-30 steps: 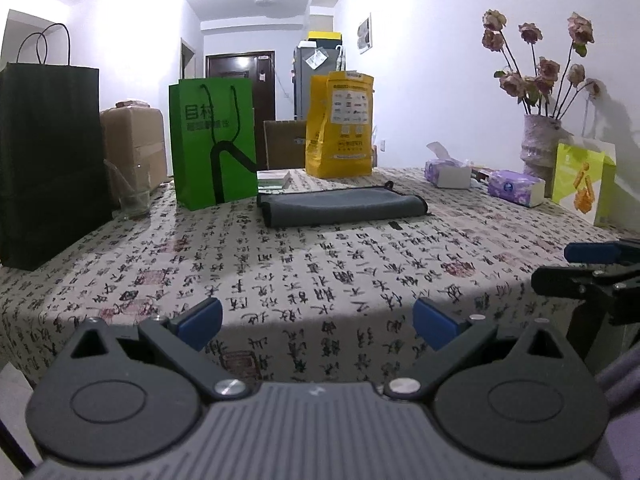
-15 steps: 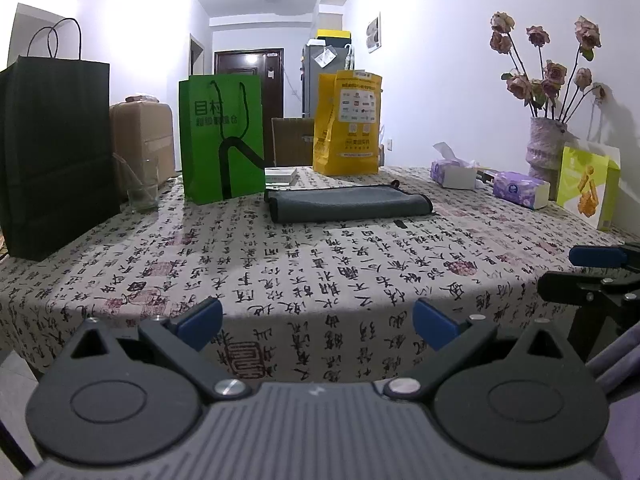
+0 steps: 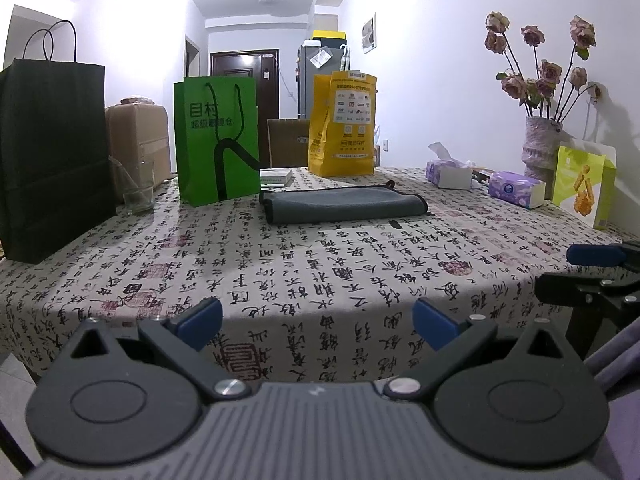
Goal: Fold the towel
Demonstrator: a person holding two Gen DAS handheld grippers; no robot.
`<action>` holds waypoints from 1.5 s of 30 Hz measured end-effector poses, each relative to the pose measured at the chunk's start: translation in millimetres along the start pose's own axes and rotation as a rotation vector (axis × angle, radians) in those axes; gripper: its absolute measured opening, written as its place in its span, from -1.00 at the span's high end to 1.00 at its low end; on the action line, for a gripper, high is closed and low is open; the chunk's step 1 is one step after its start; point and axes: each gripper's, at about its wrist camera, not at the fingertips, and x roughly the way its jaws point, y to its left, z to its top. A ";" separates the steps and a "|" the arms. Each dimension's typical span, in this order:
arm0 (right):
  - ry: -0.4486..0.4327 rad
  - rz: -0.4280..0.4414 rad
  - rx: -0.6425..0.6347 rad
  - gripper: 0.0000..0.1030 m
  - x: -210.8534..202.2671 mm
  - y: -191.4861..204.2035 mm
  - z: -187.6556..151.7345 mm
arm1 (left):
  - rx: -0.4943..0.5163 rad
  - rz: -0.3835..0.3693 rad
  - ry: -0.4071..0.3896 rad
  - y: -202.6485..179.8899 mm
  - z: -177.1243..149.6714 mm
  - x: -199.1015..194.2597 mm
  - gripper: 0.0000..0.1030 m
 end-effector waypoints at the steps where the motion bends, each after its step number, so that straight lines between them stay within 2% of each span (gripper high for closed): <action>1: 0.000 0.000 0.000 -1.00 0.0 0.1 0.0 | 0.000 0.001 0.000 -0.1 -0.2 0.0 -1.00; 45: 0.013 0.002 -0.004 -1.00 2.4 1.6 0.0 | 0.000 -0.004 0.001 -1.6 -1.7 1.5 -1.00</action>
